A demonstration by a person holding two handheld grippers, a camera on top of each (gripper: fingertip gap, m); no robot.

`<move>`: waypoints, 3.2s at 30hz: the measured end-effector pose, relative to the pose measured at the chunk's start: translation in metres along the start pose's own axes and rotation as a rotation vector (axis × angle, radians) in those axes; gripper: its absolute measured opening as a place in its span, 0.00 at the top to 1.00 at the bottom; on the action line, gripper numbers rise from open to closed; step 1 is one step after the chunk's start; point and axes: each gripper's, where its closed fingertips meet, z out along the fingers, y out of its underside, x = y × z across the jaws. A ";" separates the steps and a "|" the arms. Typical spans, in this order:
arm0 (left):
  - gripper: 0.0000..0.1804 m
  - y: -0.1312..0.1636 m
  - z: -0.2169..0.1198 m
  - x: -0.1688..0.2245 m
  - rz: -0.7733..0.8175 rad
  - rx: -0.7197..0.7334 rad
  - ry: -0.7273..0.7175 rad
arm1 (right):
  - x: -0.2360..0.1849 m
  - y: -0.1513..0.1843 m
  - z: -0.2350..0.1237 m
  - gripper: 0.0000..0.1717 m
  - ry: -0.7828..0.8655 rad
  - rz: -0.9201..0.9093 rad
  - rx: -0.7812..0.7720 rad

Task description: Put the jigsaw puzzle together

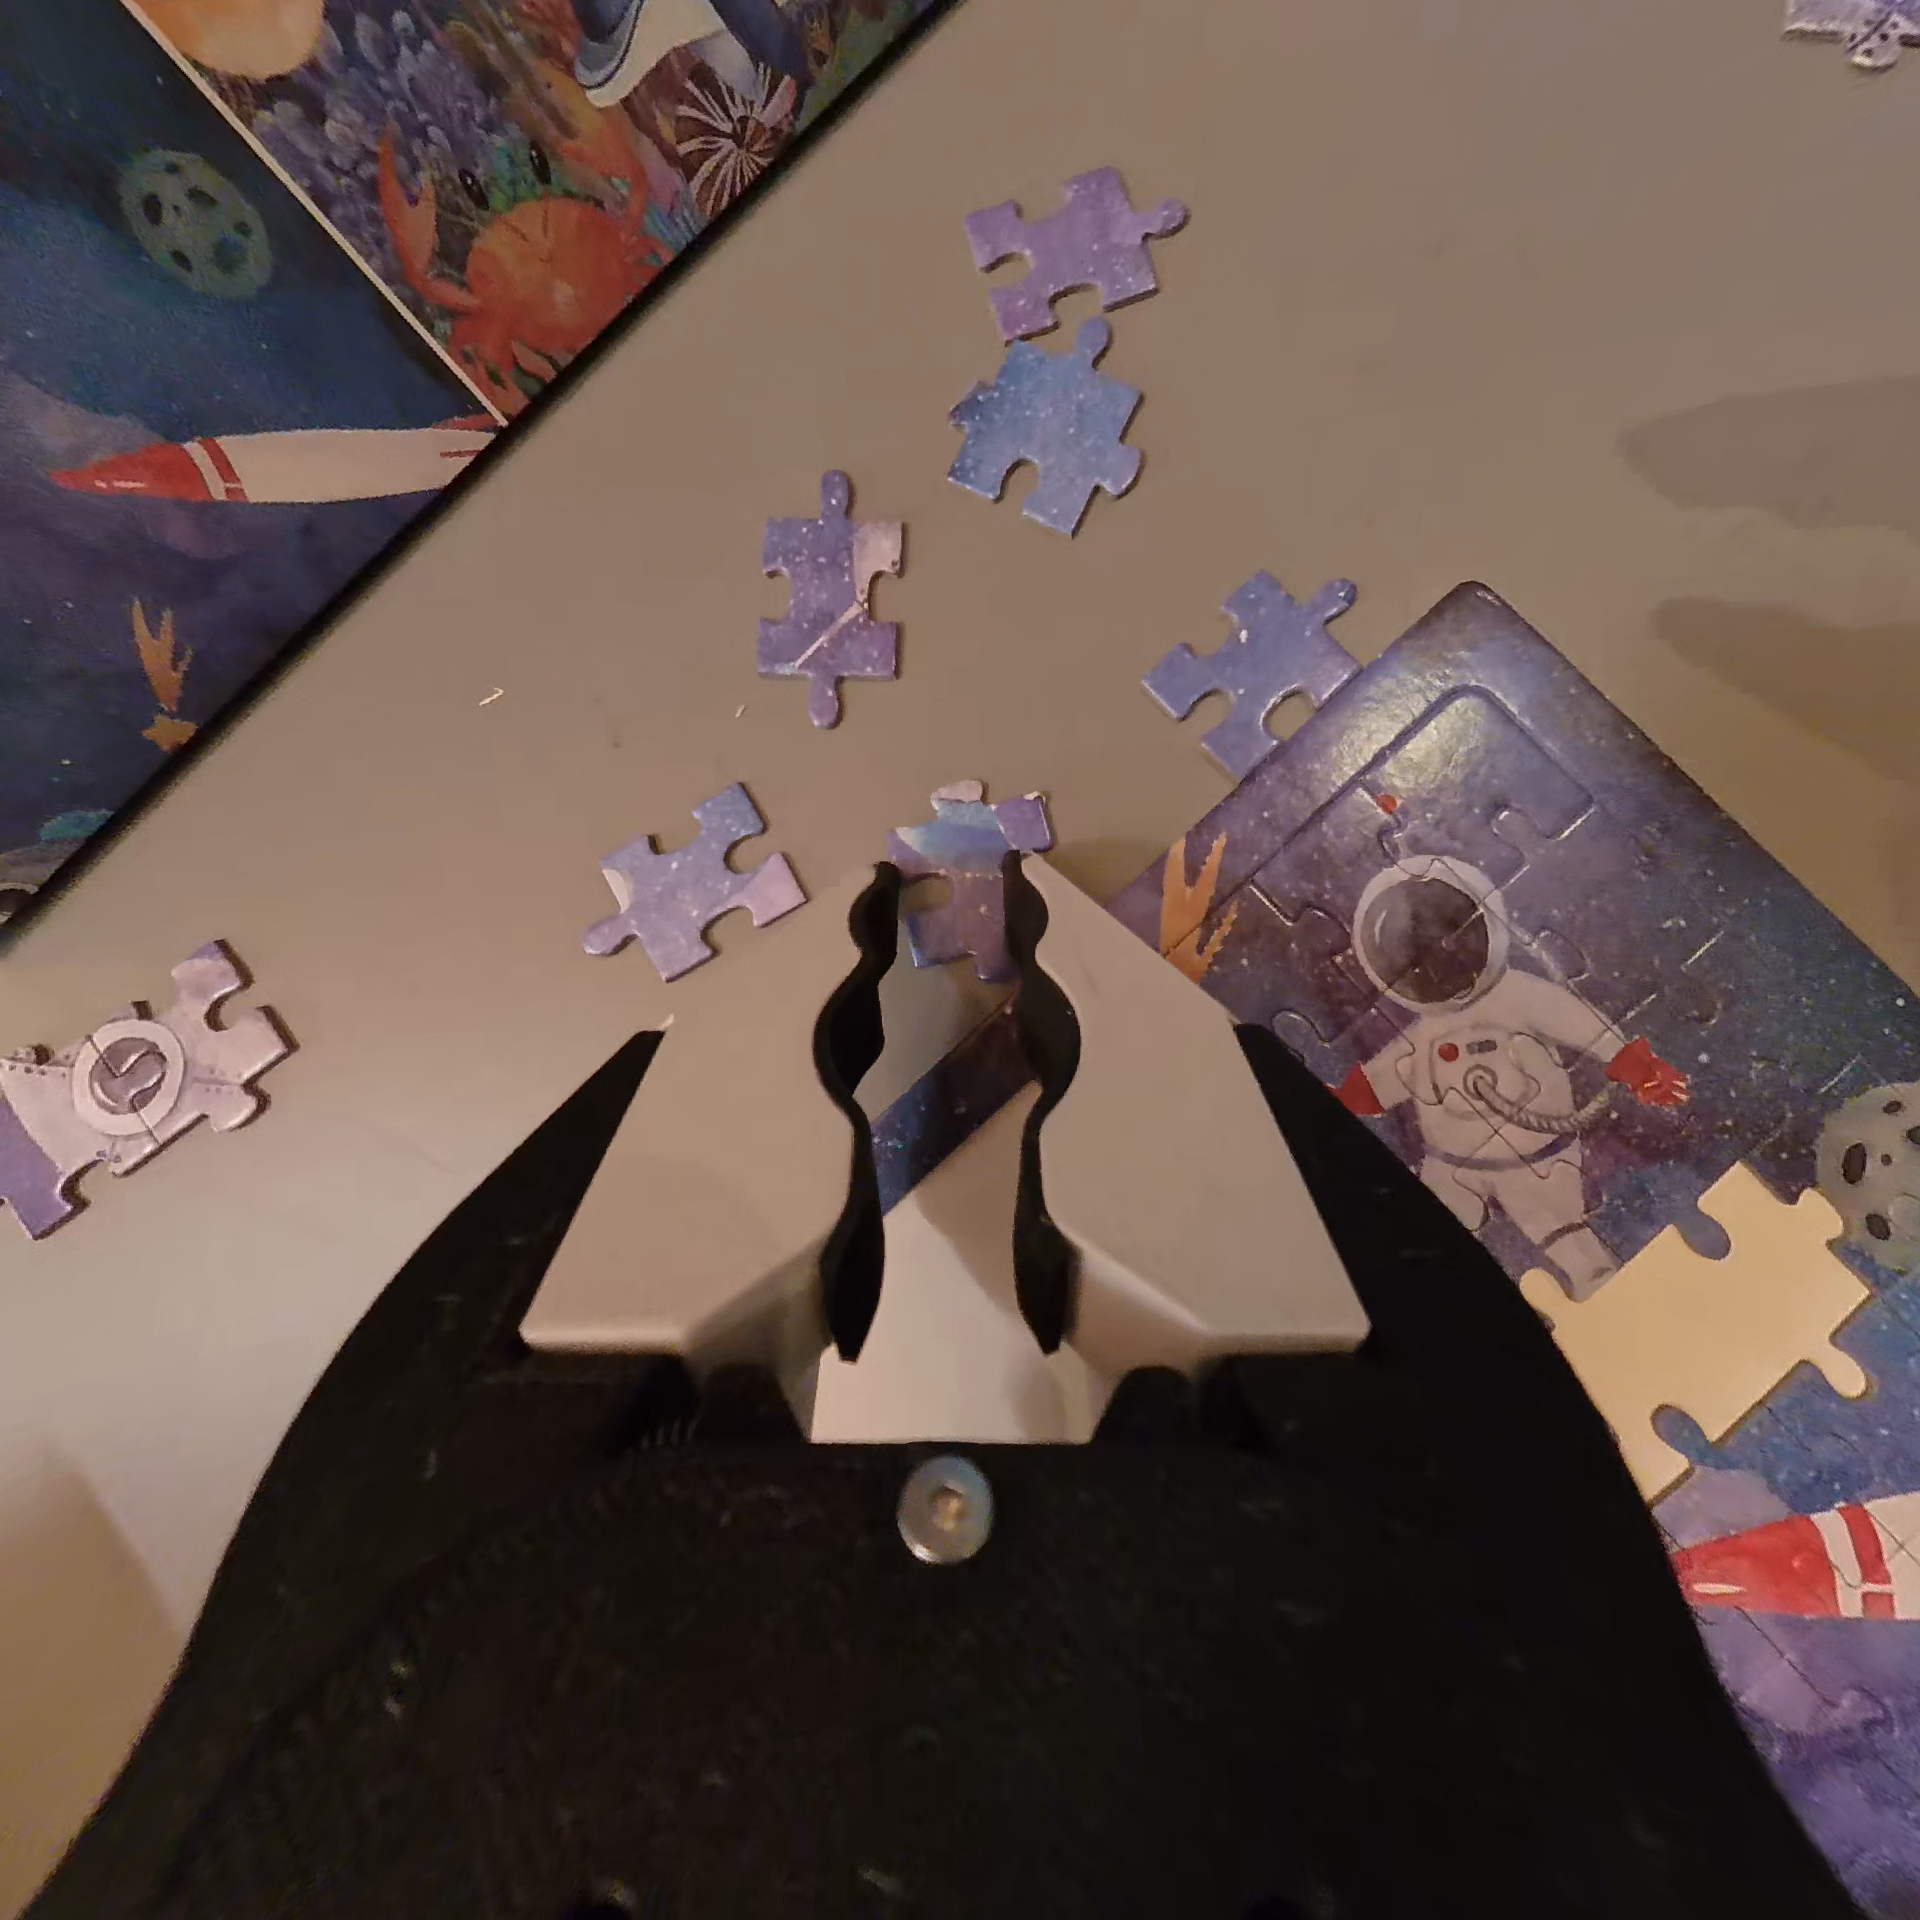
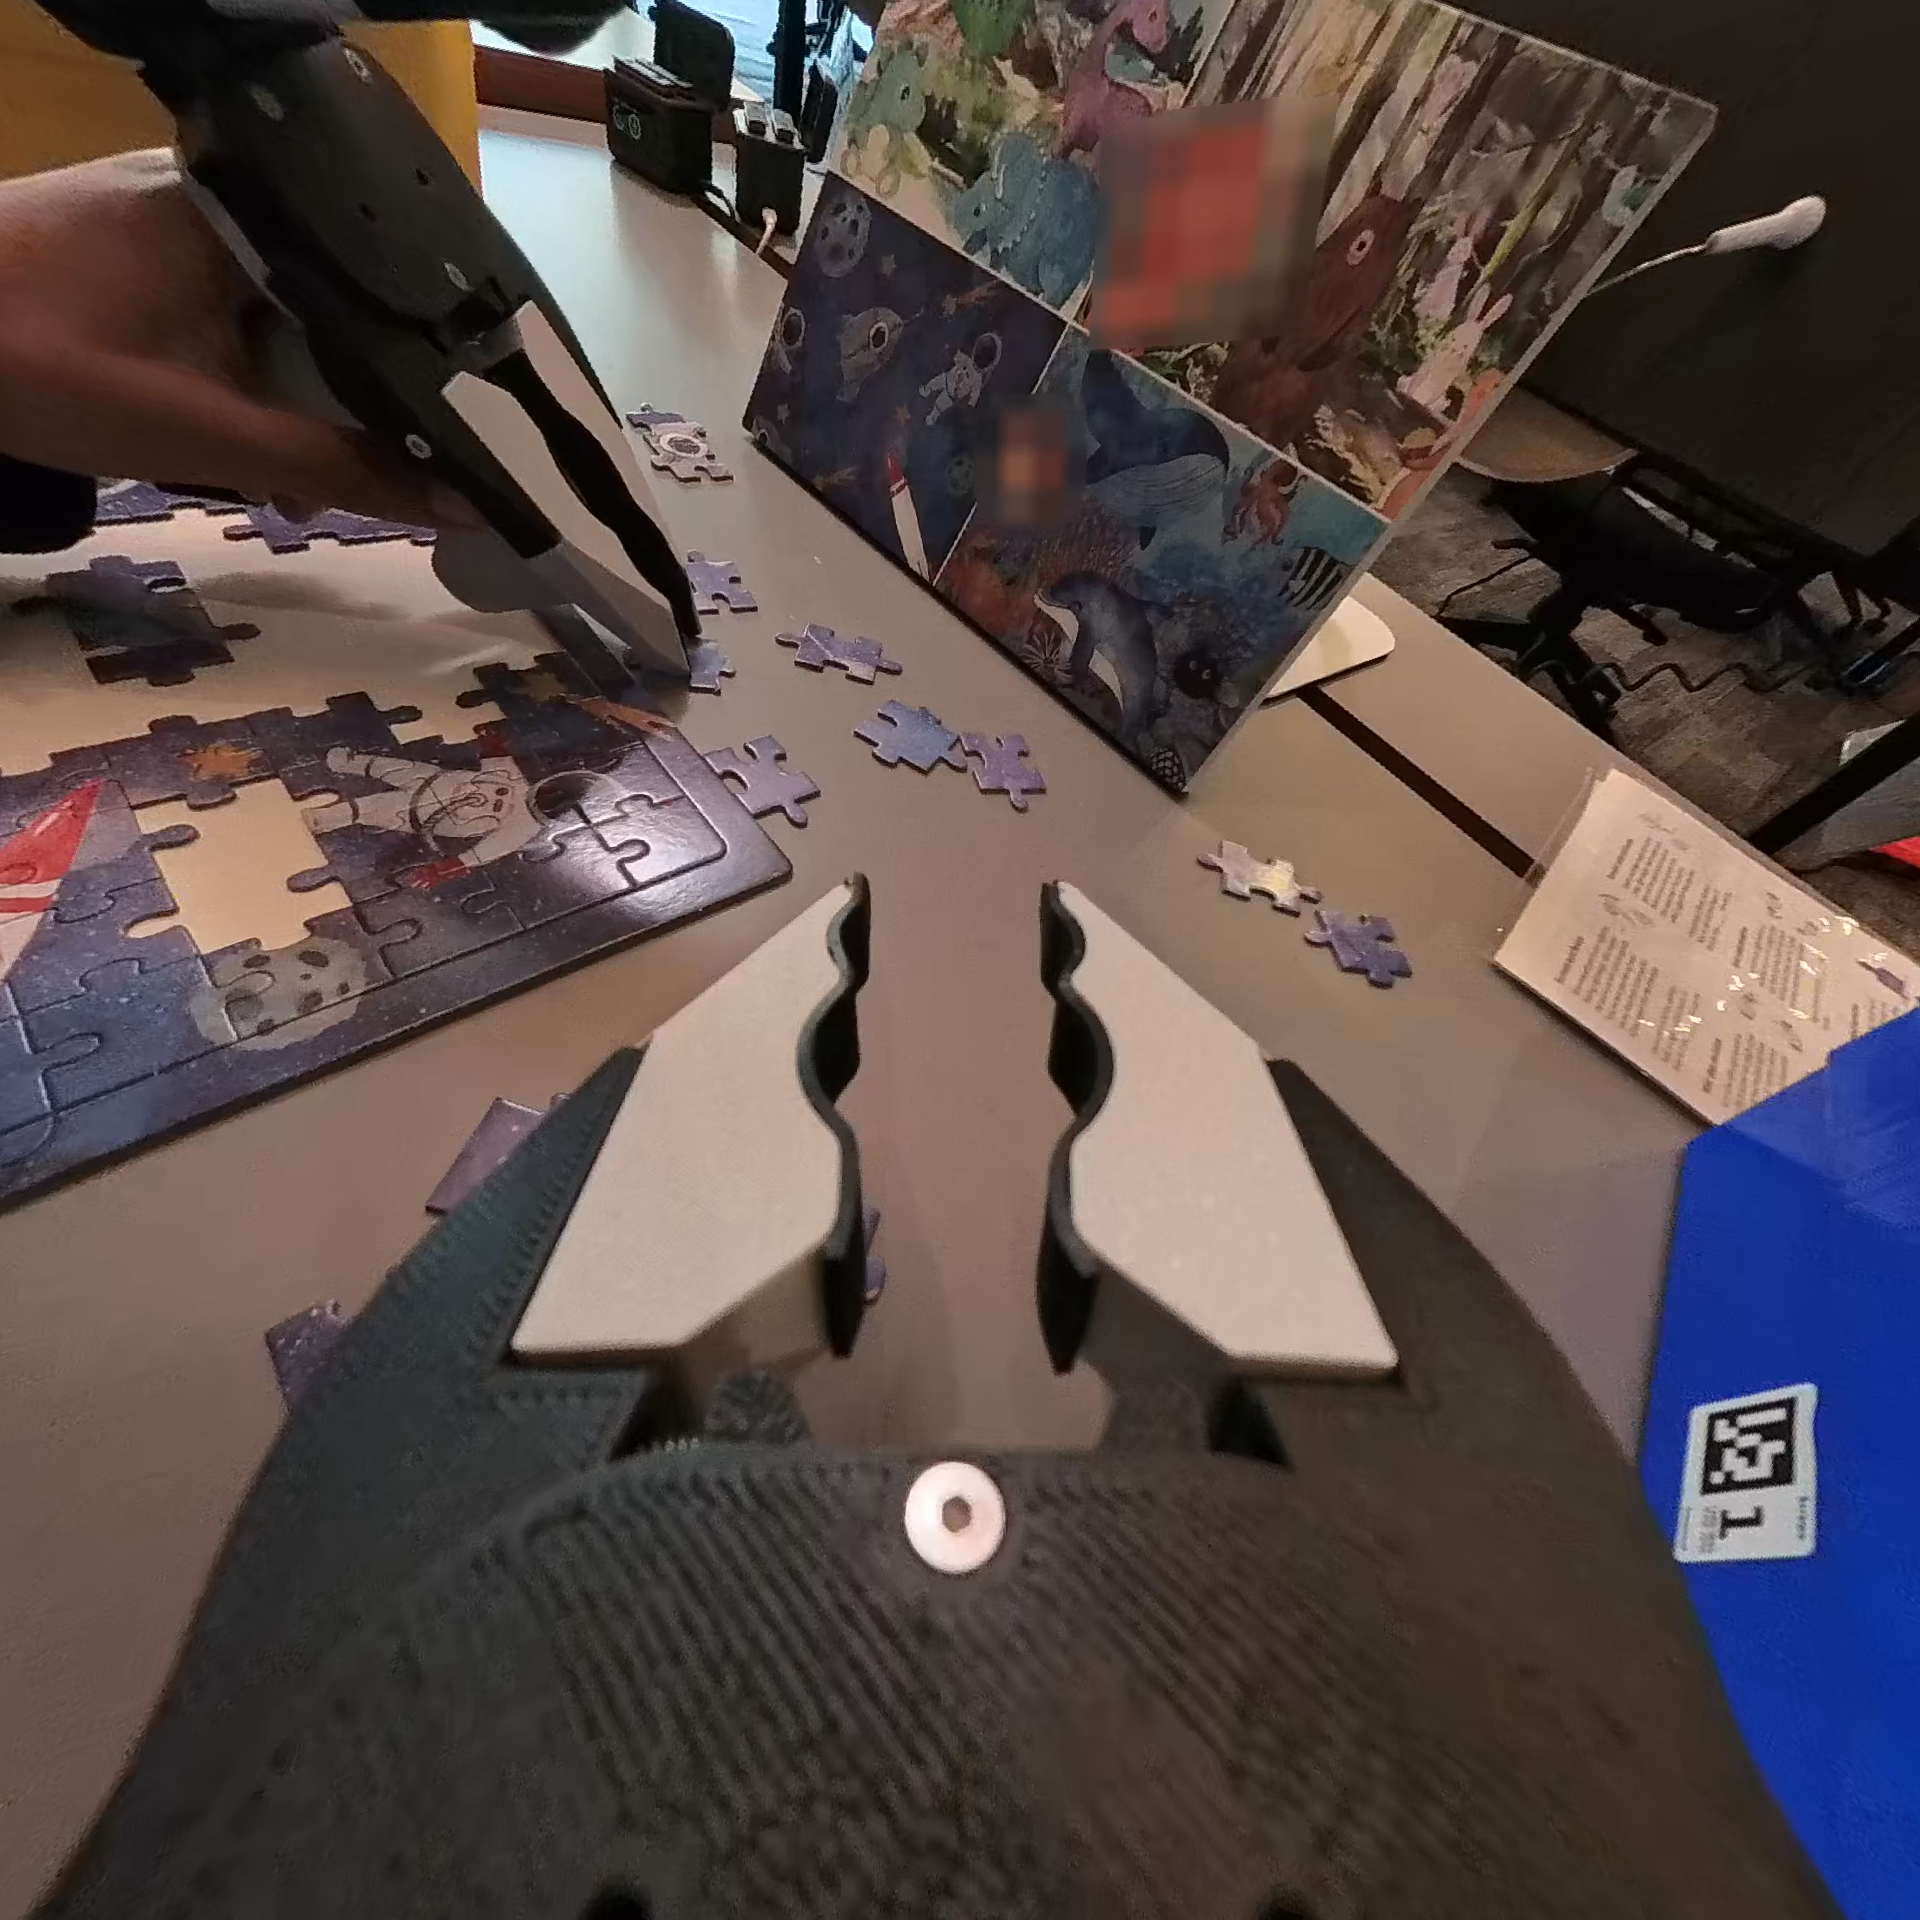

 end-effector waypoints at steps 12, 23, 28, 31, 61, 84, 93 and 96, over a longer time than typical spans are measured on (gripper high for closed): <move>0.99 -0.006 -0.011 -0.003 0.053 0.054 0.003 | 0.001 -0.001 -0.001 0.82 0.007 -0.005 0.004; 0.78 0.006 -0.014 -0.021 -0.044 0.047 0.018 | 0.001 0.000 -0.001 0.82 0.008 -0.003 0.001; 0.74 0.010 -0.007 -0.014 -0.046 0.026 0.052 | 0.001 0.000 -0.001 0.82 0.007 -0.002 0.001; 0.75 0.010 -0.006 -0.012 -0.034 0.026 0.045 | 0.001 0.000 -0.001 0.82 0.009 -0.005 0.000; 0.83 0.025 -0.073 -0.009 0.067 0.112 0.076 | 0.000 -0.005 -0.003 0.82 0.017 -0.014 0.016; 0.83 0.109 -0.114 0.019 0.215 0.040 0.117 | 0.007 0.005 0.002 0.82 0.034 0.018 -0.009; 0.83 0.125 -0.111 0.025 0.198 0.006 0.096 | 0.006 0.004 0.002 0.82 0.030 0.012 -0.005; 0.83 0.127 -0.111 0.026 0.206 0.000 0.084 | 0.005 0.003 0.002 0.82 0.029 0.010 -0.004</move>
